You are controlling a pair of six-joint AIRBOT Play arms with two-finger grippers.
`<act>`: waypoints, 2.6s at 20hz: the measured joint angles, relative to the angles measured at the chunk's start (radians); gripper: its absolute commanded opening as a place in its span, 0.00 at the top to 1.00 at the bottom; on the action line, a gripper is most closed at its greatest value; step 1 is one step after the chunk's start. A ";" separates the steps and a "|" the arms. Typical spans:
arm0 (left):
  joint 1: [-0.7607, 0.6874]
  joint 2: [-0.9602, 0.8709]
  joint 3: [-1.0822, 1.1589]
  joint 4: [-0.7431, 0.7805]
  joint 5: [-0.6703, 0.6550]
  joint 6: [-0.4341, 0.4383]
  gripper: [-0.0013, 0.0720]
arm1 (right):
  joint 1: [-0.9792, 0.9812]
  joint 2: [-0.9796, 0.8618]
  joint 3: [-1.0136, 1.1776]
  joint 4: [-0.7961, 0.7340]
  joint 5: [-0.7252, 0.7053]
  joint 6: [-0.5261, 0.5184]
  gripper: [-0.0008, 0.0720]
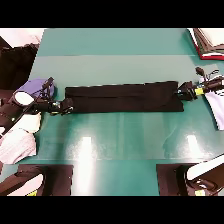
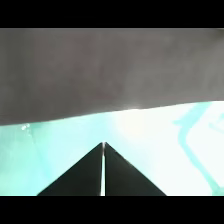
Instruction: Fold the shirts.
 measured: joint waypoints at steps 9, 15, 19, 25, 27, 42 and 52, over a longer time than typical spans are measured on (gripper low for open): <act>0.000 0.000 0.014 -0.032 -0.022 0.034 0.95 | 0.075 -0.015 -0.004 0.040 -0.009 -0.049 0.46; -0.075 -0.013 0.105 -0.026 0.001 0.039 0.95 | 0.093 -0.013 -0.005 0.052 -0.024 -0.067 0.96; -0.198 -0.122 0.251 -0.017 0.036 0.039 0.95 | 0.103 0.022 -0.005 0.057 -0.021 -0.074 0.96; -0.397 -0.468 0.591 -0.013 0.050 0.039 0.95 | 0.139 0.148 -0.005 0.066 0.013 -0.077 0.96; -0.450 -0.586 0.707 -0.013 0.050 0.039 0.95 | 0.156 0.196 -0.005 0.103 0.021 -0.076 0.96; -0.506 -0.883 1.035 0.076 0.054 -0.024 0.95 | 0.439 0.383 0.042 0.282 0.007 -0.055 0.96; -0.383 -0.858 1.253 0.213 -0.307 -0.018 0.95 | 0.631 0.252 0.344 0.285 0.005 0.025 0.96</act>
